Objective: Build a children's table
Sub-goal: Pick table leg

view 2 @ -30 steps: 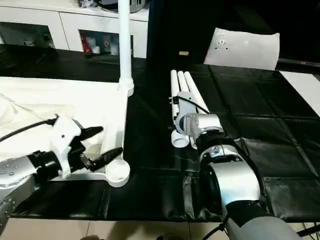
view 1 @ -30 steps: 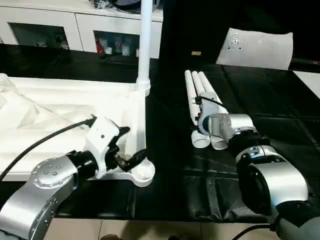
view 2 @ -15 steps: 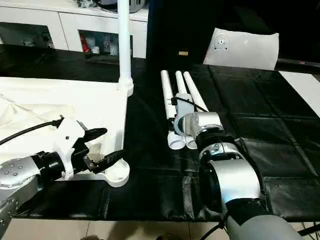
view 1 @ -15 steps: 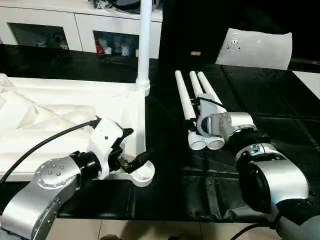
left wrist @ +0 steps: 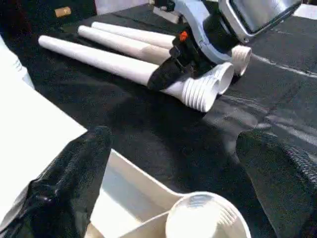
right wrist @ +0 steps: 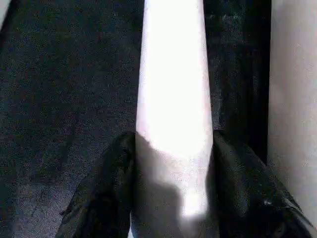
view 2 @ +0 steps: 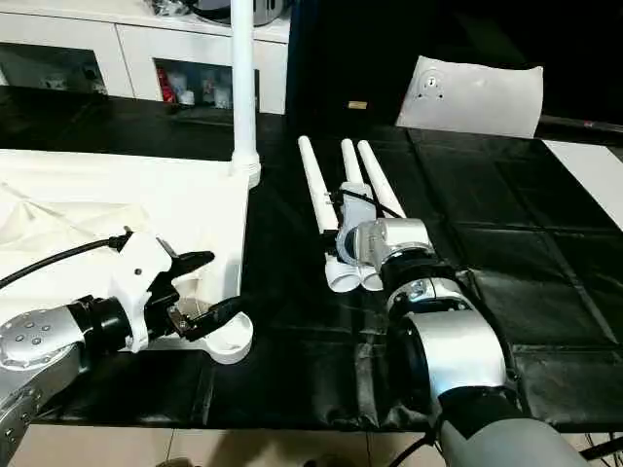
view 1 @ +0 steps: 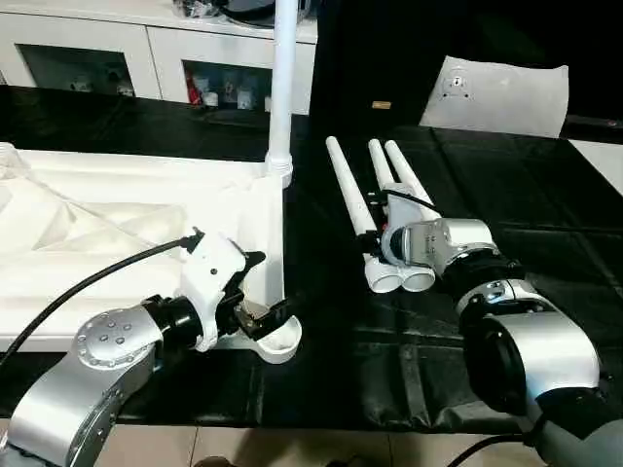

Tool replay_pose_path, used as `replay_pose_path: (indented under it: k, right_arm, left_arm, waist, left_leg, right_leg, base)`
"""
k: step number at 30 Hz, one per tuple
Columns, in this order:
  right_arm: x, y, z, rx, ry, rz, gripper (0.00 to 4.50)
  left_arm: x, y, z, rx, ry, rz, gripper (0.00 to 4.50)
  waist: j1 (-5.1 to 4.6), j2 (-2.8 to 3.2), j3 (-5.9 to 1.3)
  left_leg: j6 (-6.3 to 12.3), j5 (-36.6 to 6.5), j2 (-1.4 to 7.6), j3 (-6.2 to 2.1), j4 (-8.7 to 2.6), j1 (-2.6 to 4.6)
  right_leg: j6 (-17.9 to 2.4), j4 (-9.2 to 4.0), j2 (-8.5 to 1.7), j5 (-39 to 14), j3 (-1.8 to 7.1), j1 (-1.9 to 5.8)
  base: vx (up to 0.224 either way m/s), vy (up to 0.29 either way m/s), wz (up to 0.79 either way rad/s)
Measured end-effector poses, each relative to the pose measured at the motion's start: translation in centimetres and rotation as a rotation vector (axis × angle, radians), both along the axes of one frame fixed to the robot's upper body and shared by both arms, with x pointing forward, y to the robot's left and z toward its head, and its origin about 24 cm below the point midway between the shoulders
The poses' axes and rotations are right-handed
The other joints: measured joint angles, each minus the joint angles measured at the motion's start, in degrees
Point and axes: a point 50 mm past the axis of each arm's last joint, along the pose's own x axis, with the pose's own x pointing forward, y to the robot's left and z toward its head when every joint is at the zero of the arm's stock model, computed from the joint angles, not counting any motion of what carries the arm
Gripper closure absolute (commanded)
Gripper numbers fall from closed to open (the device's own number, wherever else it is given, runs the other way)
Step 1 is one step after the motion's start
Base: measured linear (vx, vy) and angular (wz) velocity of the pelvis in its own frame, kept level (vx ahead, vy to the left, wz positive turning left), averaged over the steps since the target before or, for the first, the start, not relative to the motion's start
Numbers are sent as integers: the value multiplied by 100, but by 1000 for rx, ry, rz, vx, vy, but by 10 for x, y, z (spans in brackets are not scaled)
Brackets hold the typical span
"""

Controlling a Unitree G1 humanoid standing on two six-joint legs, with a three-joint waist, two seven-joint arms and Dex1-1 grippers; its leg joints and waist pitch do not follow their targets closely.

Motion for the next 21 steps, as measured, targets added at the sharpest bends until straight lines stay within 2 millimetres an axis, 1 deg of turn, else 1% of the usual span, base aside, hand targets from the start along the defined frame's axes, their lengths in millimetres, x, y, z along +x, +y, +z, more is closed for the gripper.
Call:
replay_pose_path:
  k: [3, 6, 8, 11, 13, 16, 18, 21]
  right_arm:
    - [1, -1, 0, 22, -37, -11, 259]
    - [3, -4, 0, 74, -139, -18, 259]
    - [4, -7, 4, 113, -201, -24, 259]
    - [8, -9, 19, 175, -312, -30, 259]
    - [10, -14, 33, 217, -395, -59, 259]
    - [7, -20, 46, 273, -503, -66, 259]
    - [-1, -21, 51, 334, -578, -67, 259]
    - [-11, -17, 55, 420, -634, -39, 259]
  left_arm:
    - [3, 0, 1, 5, -17, 11, 0]
    - [9, -1, 2, -12, -29, 36, 0]
    - [15, -1, 3, -26, -39, 62, 0]
    - [25, -2, 8, -49, -69, 111, 0]
    - [30, -2, 10, -73, -90, 136, 0]
    - [39, -2, 10, -93, -97, 178, 0]
    - [43, -1, 9, -113, -92, 199, 0]
    - [48, -3, 13, -128, -97, 192, 0]
  waist:
    - [2, 2, 1]
    - [14, 6, 4]
    - [16, 16, 10]
    - [5, 34, 22]
    - [6, 36, 23]
    - [8, 46, 24]
    - [10, 95, 24]
    - [13, 161, 38]
  left_leg:
    - [-2, 1, 0, 0, 0, 1]
    - [-1, 1, 0, 0, 5, -5]
    - [0, 2, 1, 0, 8, -8]
    - [4, 7, 2, 0, 8, -8]
    - [4, 7, 3, 0, 8, -7]
    - [5, 7, 4, 1, 7, -8]
    - [6, 6, 2, 1, 8, -9]
    - [8, 8, 3, 1, 8, -8]
  right_leg:
    - [-3, 0, 0, 2, -1, 0]
    - [-6, 1, 0, 4, -1, -2]
    - [-6, 0, 0, 6, 0, -2]
    - [-8, 0, 0, 9, -1, -4]
    - [-7, 0, 1, 9, -2, -4]
    - [-6, -5, 2, 8, -2, -2]
    - [-6, -11, 2, 8, 0, 0]
    - [-9, -11, 2, 11, -2, -2]
  base:
    - [0, 0, 0]
    - [0, 0, 0]
    - [0, 0, 0]
    - [0, 0, 0]
    - [0, 0, 0]
    - [0, 0, 0]
    - [0, 0, 0]
    - [0, 0, 0]
